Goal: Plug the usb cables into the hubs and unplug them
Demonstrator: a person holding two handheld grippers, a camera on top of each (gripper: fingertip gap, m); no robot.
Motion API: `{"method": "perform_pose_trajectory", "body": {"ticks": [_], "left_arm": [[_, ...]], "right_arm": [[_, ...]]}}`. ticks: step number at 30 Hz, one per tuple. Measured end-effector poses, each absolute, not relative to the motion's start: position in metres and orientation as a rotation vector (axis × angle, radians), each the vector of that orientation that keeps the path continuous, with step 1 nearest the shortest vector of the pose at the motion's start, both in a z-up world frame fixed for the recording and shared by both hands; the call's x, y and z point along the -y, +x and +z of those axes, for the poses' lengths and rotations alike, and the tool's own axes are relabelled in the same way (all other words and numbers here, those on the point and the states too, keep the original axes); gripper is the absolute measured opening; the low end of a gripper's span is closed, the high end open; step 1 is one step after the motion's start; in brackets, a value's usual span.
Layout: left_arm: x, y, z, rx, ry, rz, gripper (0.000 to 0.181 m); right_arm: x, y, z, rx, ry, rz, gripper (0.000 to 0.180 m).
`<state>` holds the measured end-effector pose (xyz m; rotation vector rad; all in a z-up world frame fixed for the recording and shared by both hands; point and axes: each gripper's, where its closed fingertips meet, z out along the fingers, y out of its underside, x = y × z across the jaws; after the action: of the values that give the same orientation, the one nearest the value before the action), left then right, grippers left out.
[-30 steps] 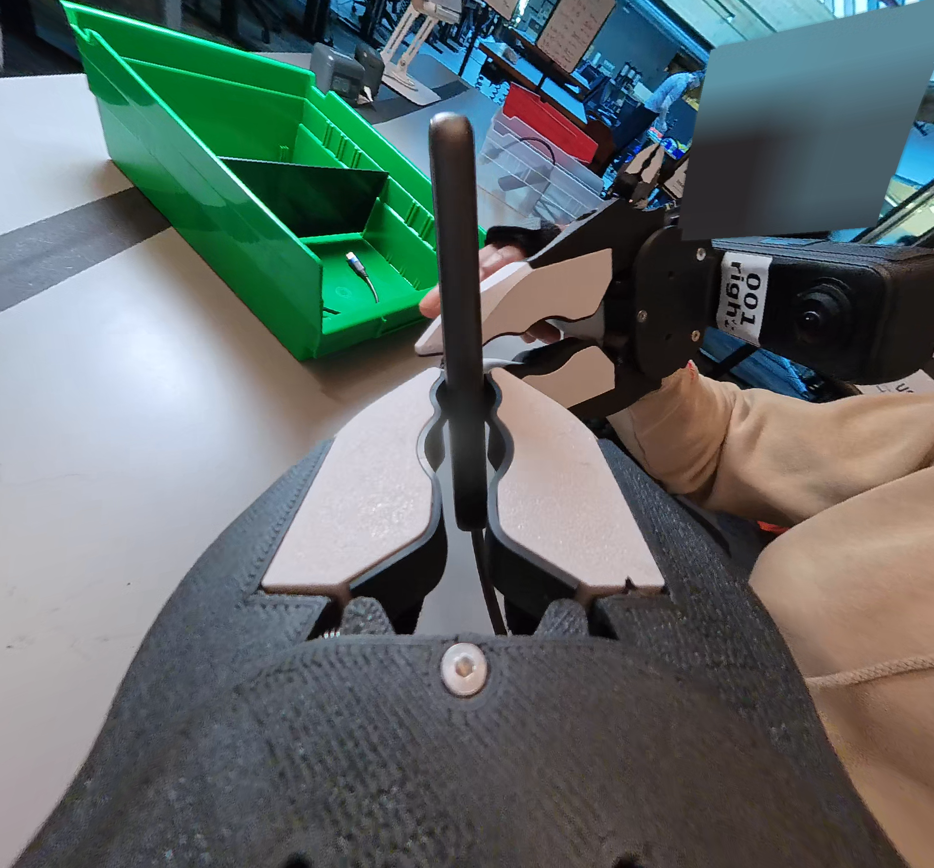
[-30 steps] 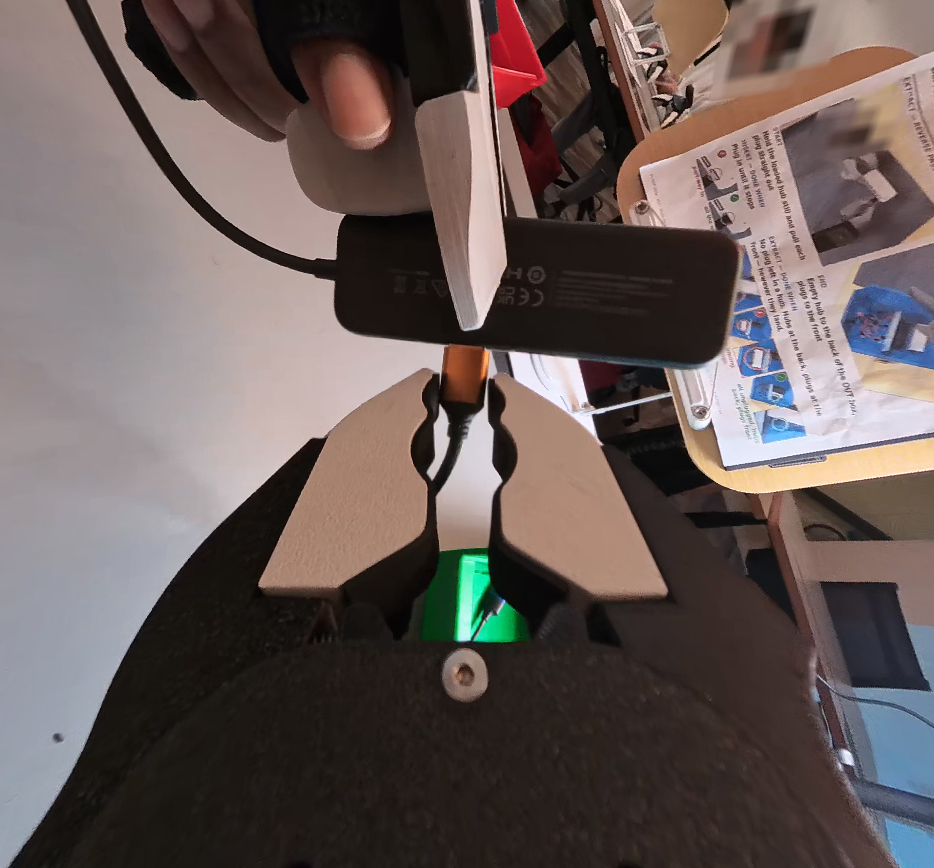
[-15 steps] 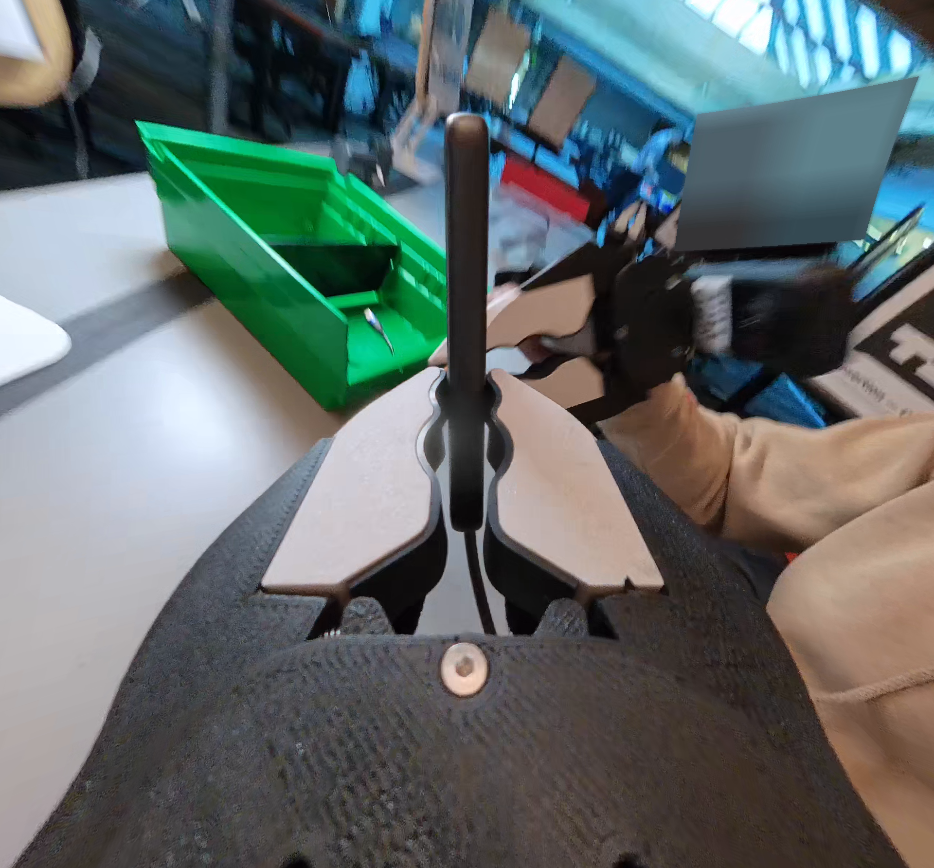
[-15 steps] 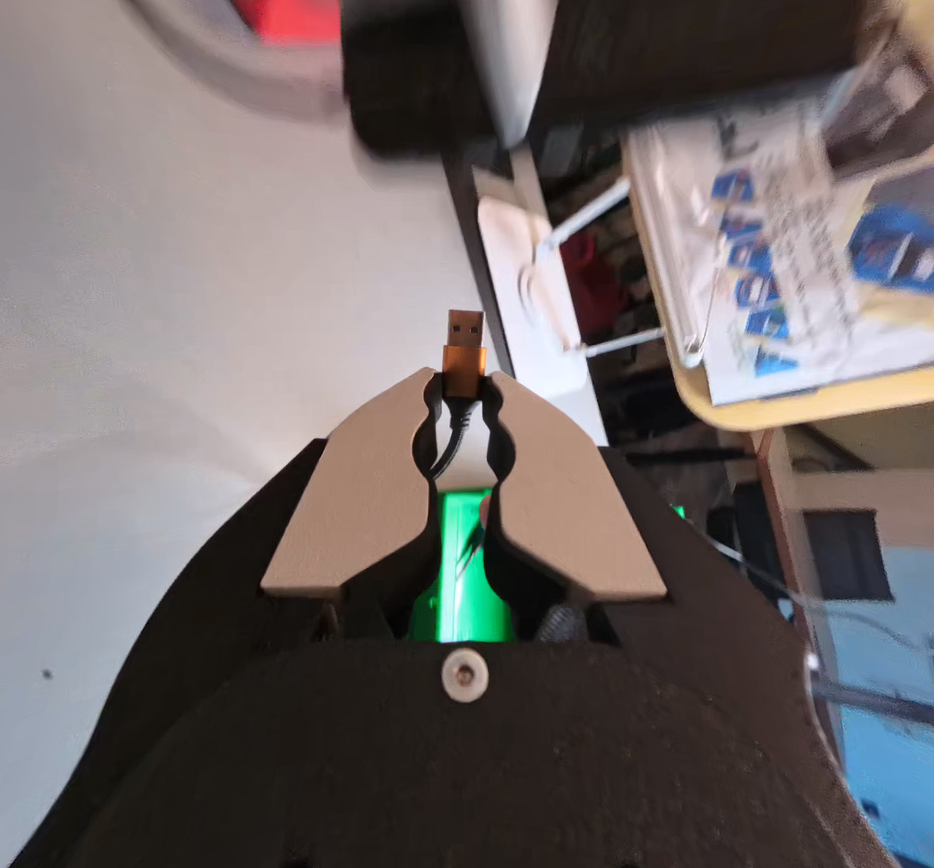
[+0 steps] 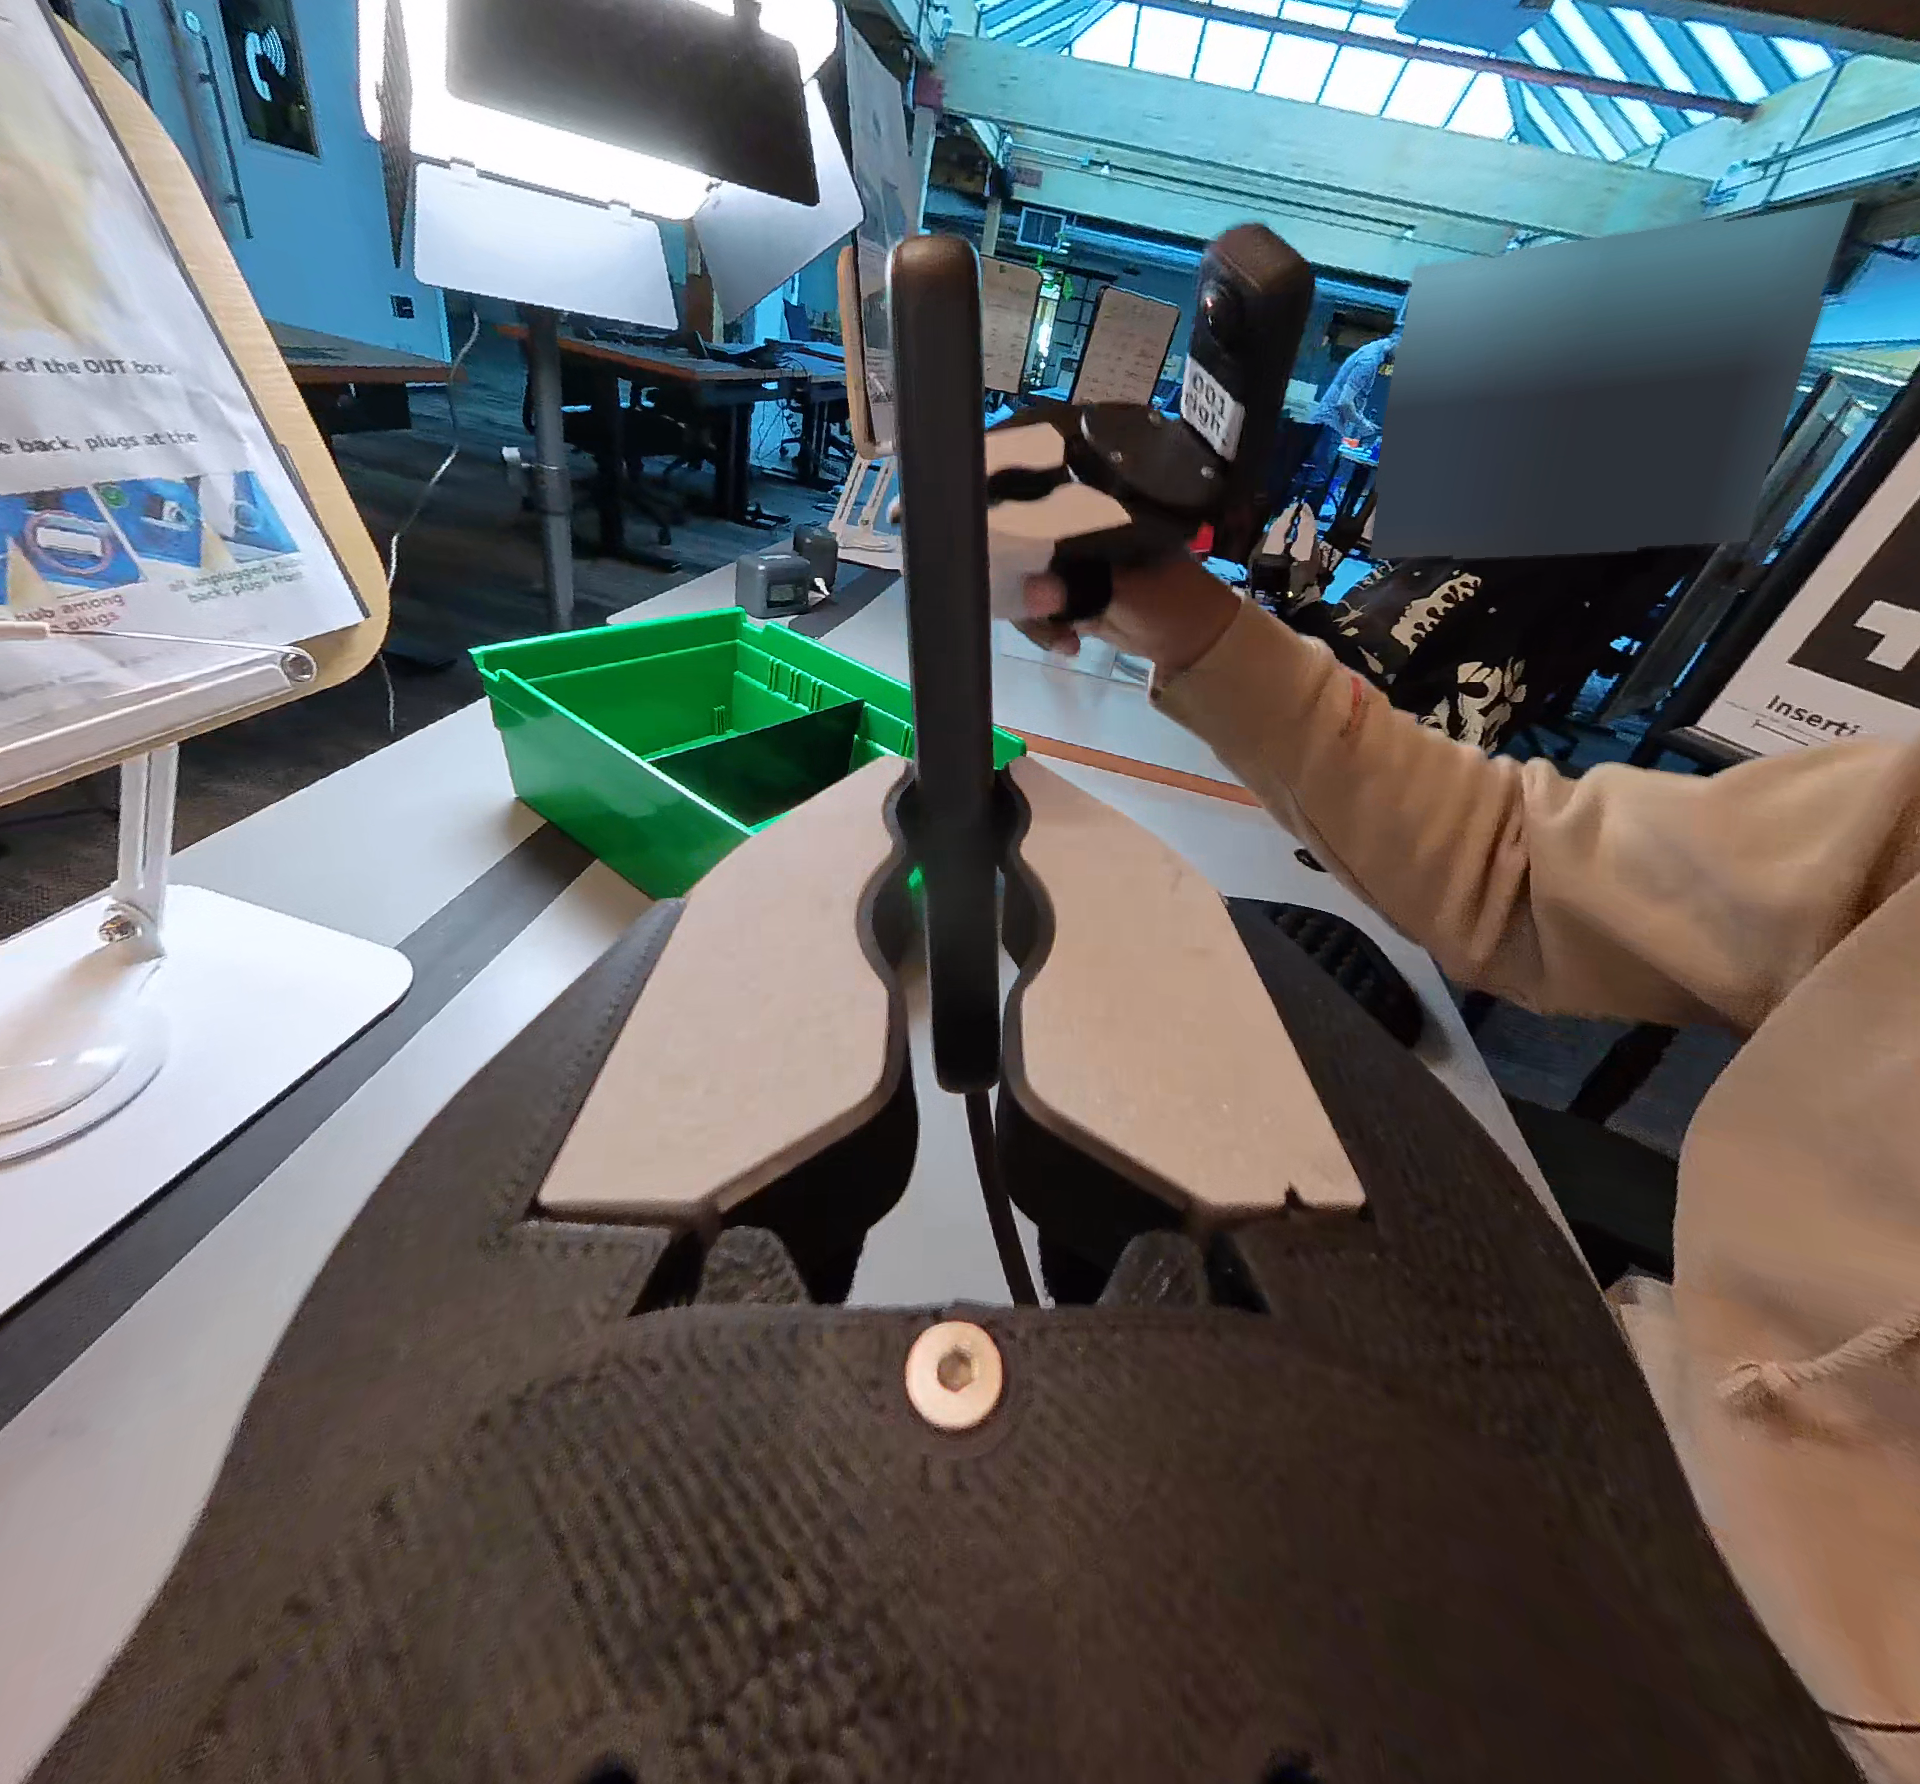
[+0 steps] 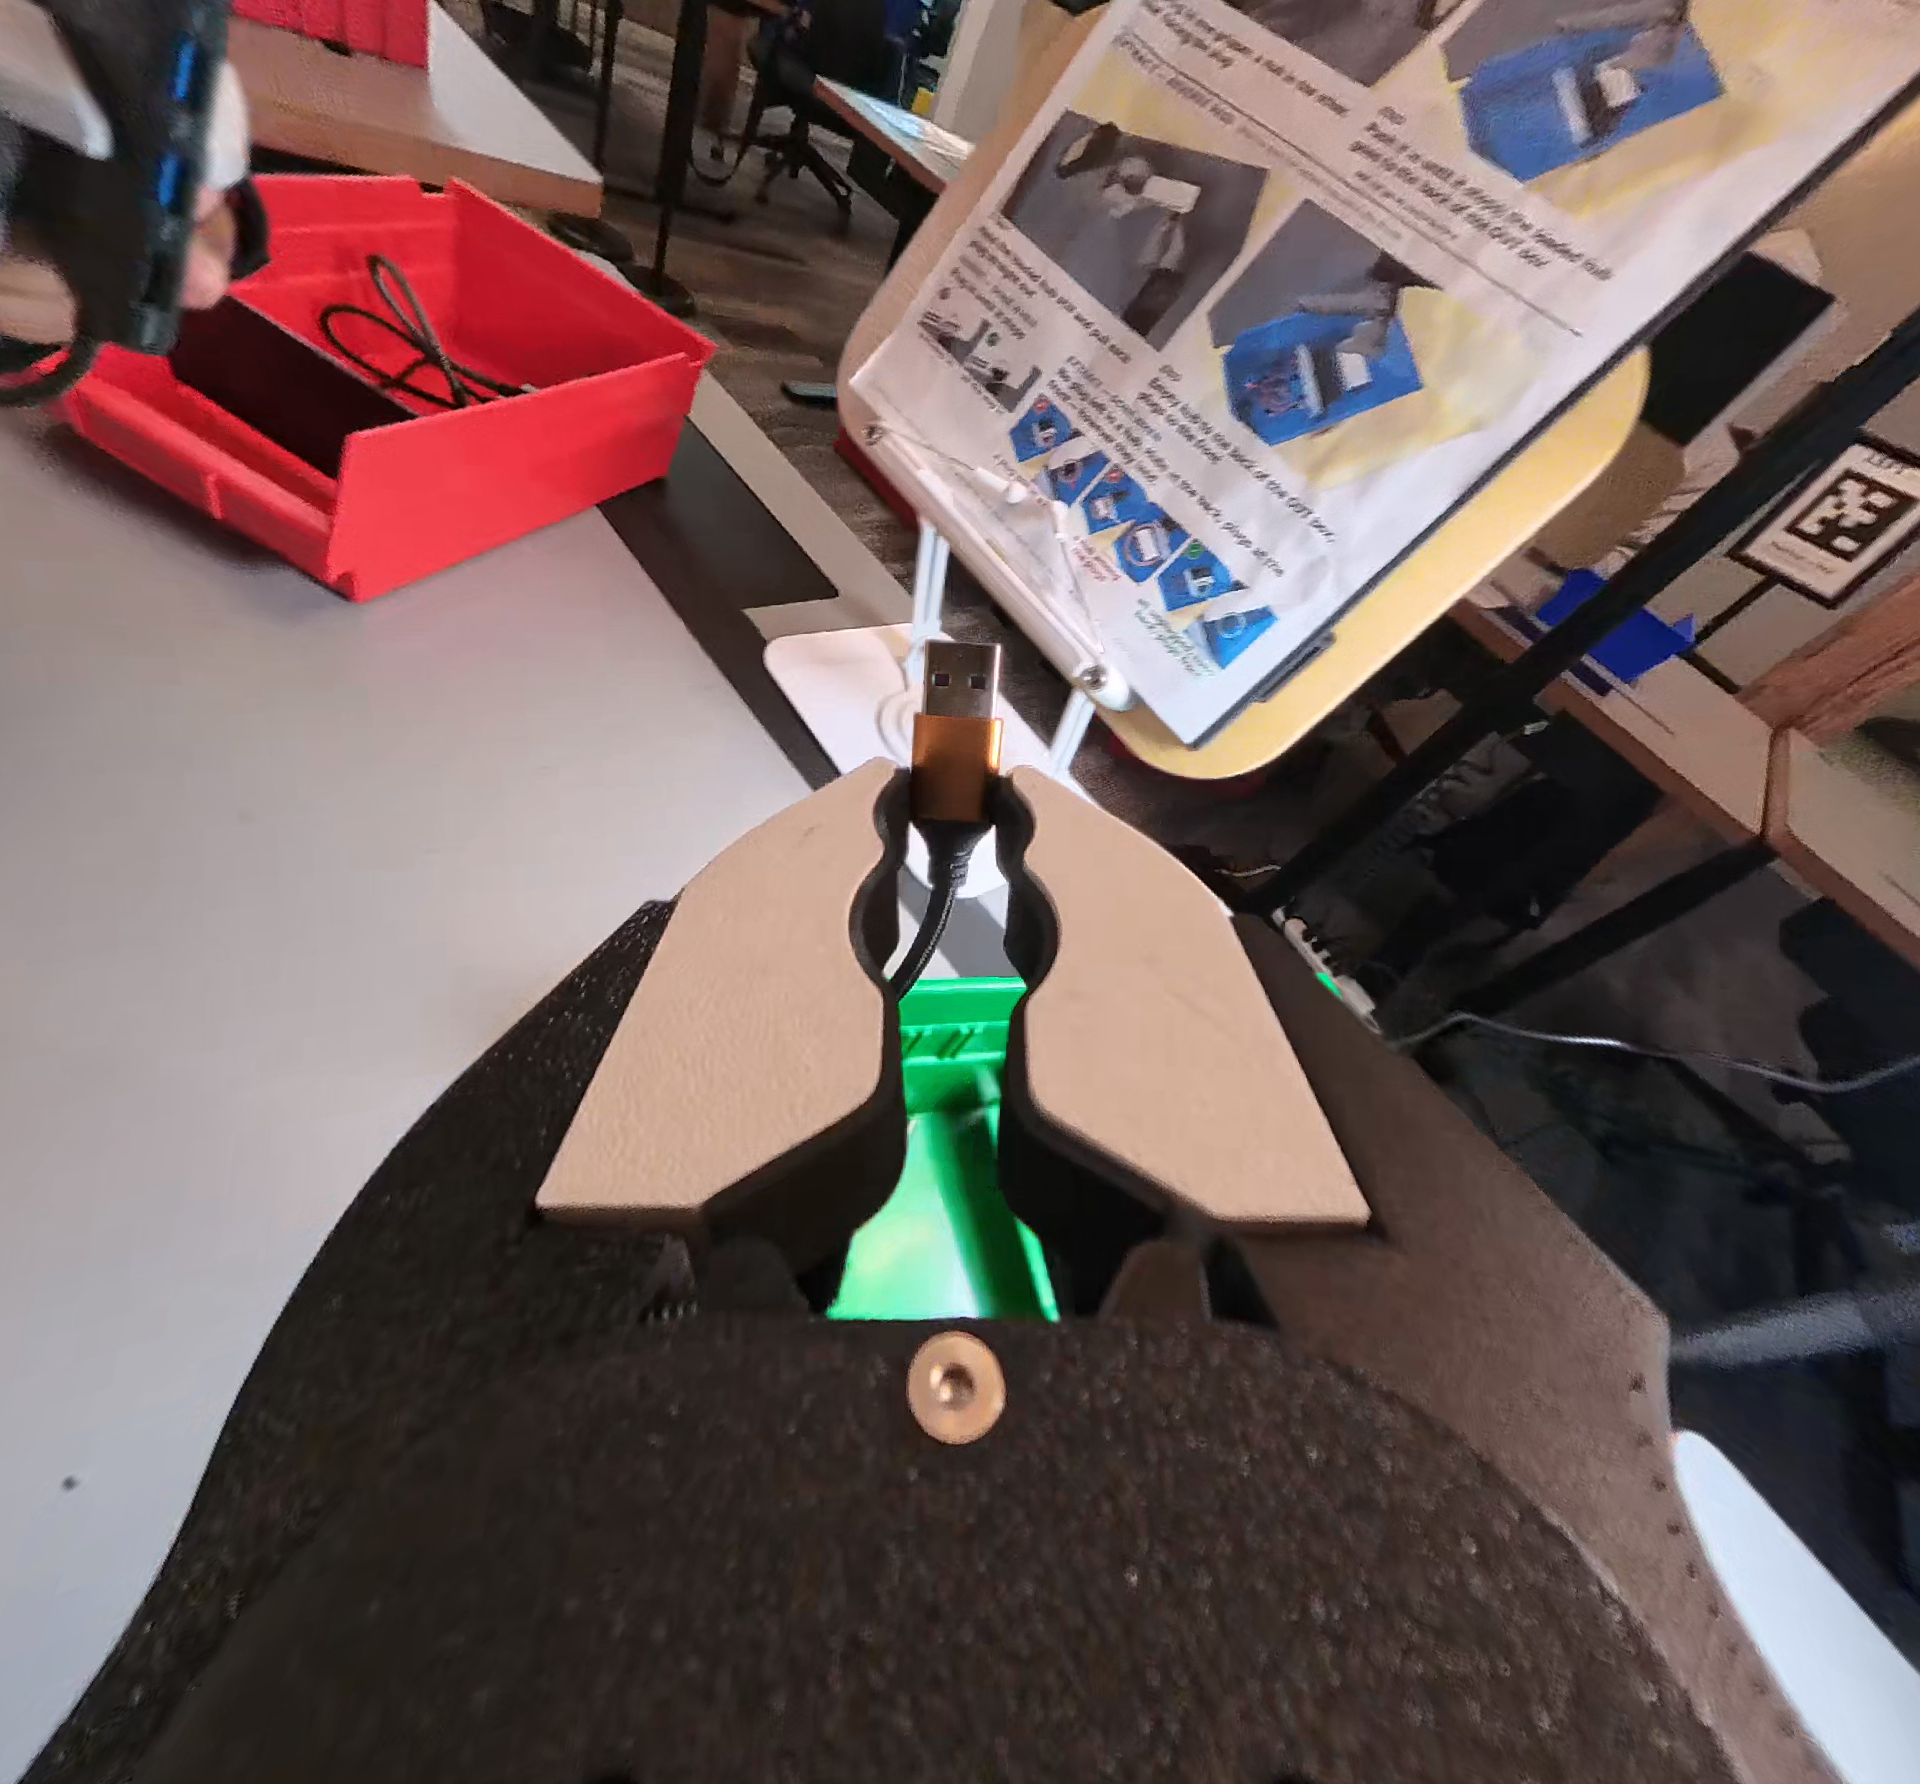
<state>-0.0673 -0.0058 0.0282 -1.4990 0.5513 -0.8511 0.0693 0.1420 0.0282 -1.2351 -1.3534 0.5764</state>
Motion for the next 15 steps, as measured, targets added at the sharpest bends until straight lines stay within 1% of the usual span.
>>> {"method": "perform_pose_trajectory", "body": {"ticks": [6,8,10,15], "left_arm": [[0.007,-0.069,0.030,-0.550,-1.492,-0.850,0.012],[0.007,-0.069,0.030,-0.549,-1.491,-0.850,0.012],[0.006,-0.069,0.029,-0.550,-1.493,-0.851,0.012],[0.006,-0.068,0.027,-0.552,-1.499,-0.860,0.012]], "right_arm": [[-0.172,0.078,0.071,1.238,-1.250,0.616,0.016],[-0.182,0.083,0.077,1.201,-1.262,0.596,0.016],[-0.189,0.086,0.077,1.172,-1.271,0.604,0.016],[-0.210,0.093,0.052,1.108,-1.373,0.641,0.016]]}}
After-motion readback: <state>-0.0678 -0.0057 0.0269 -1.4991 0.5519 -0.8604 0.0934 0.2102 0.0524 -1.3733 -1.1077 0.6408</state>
